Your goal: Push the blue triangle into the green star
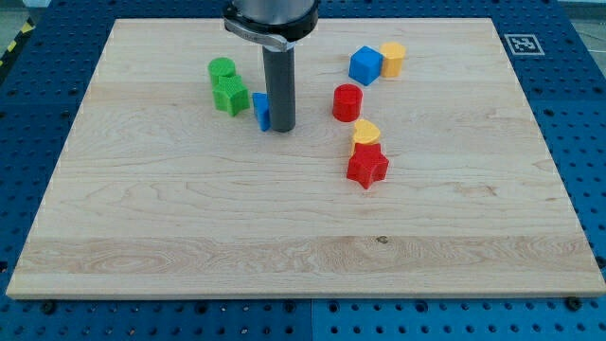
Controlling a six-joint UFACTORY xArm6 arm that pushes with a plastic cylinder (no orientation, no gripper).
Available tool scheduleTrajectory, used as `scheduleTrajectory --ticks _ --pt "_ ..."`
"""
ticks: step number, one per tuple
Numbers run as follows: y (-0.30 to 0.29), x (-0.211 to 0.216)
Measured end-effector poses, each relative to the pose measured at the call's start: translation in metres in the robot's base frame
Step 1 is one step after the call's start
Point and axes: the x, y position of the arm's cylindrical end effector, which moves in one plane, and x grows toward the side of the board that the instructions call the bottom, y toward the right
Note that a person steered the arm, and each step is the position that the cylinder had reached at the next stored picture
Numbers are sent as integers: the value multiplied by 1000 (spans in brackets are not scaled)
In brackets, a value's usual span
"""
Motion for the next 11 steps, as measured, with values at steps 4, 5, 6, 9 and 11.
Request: scheduleTrajectory --ticks 4,5,6,9,11 --pt "20 -74" --pt "20 -74" --pt "20 -74" --pt "20 -54" --pt "20 -36"
